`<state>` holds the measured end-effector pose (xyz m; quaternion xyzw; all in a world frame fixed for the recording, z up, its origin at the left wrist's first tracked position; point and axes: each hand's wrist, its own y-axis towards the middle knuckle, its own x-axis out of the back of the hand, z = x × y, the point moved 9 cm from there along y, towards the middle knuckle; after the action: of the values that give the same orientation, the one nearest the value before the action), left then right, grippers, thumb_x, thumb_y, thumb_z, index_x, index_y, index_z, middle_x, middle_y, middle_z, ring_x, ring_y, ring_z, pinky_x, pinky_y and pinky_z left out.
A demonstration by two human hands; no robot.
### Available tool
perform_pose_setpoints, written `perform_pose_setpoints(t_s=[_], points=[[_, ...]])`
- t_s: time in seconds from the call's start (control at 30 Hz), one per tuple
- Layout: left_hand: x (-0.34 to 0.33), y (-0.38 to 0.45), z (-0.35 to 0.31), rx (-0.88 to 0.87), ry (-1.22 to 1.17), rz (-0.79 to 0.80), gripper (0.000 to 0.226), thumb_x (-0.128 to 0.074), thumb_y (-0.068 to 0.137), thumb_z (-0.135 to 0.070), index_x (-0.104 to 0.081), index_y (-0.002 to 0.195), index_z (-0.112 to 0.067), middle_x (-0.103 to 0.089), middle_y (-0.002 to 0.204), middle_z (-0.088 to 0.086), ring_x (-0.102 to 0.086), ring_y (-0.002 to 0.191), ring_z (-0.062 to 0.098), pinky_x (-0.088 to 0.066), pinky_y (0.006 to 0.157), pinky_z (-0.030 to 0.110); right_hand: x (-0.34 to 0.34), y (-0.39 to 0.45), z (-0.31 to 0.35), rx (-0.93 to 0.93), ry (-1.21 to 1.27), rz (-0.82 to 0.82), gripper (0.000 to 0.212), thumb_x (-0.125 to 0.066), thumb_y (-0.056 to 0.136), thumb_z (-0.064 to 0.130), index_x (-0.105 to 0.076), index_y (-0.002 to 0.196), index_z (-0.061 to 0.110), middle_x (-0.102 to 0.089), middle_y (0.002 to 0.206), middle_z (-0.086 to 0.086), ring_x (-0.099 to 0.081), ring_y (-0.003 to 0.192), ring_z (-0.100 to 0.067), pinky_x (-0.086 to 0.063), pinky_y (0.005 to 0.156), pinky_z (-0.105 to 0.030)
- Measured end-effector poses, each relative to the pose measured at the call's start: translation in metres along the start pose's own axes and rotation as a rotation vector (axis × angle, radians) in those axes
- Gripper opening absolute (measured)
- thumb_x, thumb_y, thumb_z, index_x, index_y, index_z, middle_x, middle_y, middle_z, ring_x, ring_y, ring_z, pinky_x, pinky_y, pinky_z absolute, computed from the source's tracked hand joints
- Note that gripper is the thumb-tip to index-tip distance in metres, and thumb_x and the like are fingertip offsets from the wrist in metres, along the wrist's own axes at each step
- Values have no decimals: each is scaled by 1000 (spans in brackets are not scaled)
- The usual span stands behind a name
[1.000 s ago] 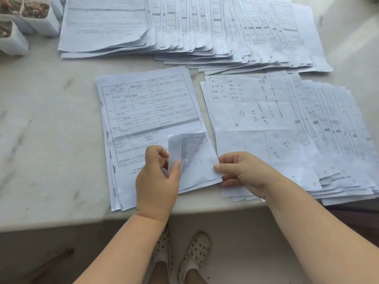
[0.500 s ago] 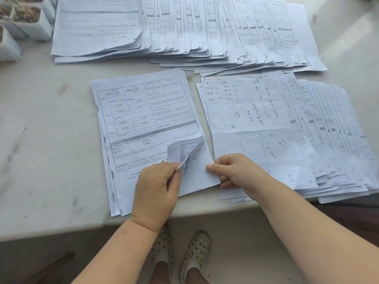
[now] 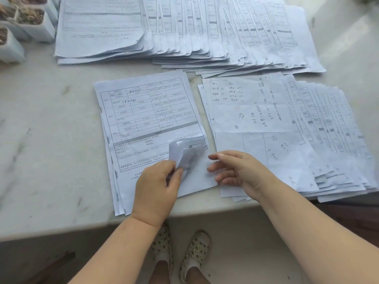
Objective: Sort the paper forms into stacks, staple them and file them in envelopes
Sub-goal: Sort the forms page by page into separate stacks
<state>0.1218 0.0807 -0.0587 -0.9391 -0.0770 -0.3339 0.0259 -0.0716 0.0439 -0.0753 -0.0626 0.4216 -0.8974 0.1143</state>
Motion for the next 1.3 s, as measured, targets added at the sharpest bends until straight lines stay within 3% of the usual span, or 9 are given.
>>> perform_pose_setpoints(t_s=[0.17, 0.3, 0.43, 0.63, 0.7, 0.77, 0.97, 1.1, 1.3], points=[[9, 2, 8, 180, -237, -48, 34, -54, 85, -35, -35, 60, -23, -38, 53, -9, -35, 51, 7, -28, 49, 17, 43, -17, 19, 111, 305, -219, 16, -51, 99, 13, -66, 95, 10, -69, 70, -6, -60, 53, -12, -48, 48, -19], [15, 6, 13, 238, -287, -56, 13, -60, 92, -20, -50, 99, -25, -44, 54, 5, -40, 51, 9, -32, 50, 17, 35, -29, 30, 142, -91, -202, 15, -55, 97, 11, -69, 92, 12, -72, 73, -4, -63, 61, -12, -52, 59, -22], [13, 6, 18, 317, -346, -11, 68, -58, 93, -12, -22, 148, -31, -38, 54, 0, -40, 49, 6, -37, 52, 13, 3, -23, 30, 82, -242, -109, 16, -54, 98, 12, -69, 95, 14, -74, 79, -3, -68, 68, -12, -55, 66, -24], [0, 7, 21, 377, -557, 155, 13, -62, 81, -30, -70, 91, -31, -72, 81, 3, -66, 79, 18, -52, 77, 32, -28, -6, 25, -54, -236, -132, 40, -46, 99, 47, -66, 106, 13, -74, 94, -12, -71, 82, -19, -58, 80, -35], [-5, 1, 4, 308, -527, 313, 14, -65, 74, -45, -73, 75, -33, -72, 88, -15, -64, 89, -2, -44, 83, 15, -38, -2, 15, -208, -65, -56, 55, -49, 91, 64, -66, 111, 16, -75, 101, -11, -73, 90, -23, -58, 84, -37], [-4, -5, -8, 240, -432, 418, 28, -61, 74, -58, -74, 74, -34, -70, 92, -22, -58, 97, -11, -36, 85, 5, -39, 3, 14, -239, -161, -34, 37, -61, 89, 45, -66, 112, 16, -72, 109, -8, -70, 90, -21, -55, 85, -34], [98, 14, -26, 116, -237, -125, 14, -54, 92, -44, -66, 98, -40, -62, 106, -32, -55, 105, -13, -34, 86, -1, -20, -11, 72, 248, -627, -290, 26, -40, 94, 6, -58, 81, 20, -61, 78, 3, -54, 75, -17, -38, 58, -20], [157, 38, -56, -9, -133, -403, 28, -48, 87, -36, -62, 110, -28, -59, 113, -23, -51, 110, -11, -32, 95, 2, 35, -26, 113, 396, -178, -419, 19, -47, 99, 13, -62, 87, 9, -66, 79, -6, -58, 75, -20, -44, 67, -28], [125, 109, -74, 62, -95, -399, 26, -53, 87, -21, -58, 105, -40, -59, 110, -29, -50, 108, -13, -32, 95, 1, 132, 24, 180, 295, 692, -305, 17, -51, 98, 7, -62, 90, 19, -73, 76, 5, -71, 73, -12, -58, 64, -29]])
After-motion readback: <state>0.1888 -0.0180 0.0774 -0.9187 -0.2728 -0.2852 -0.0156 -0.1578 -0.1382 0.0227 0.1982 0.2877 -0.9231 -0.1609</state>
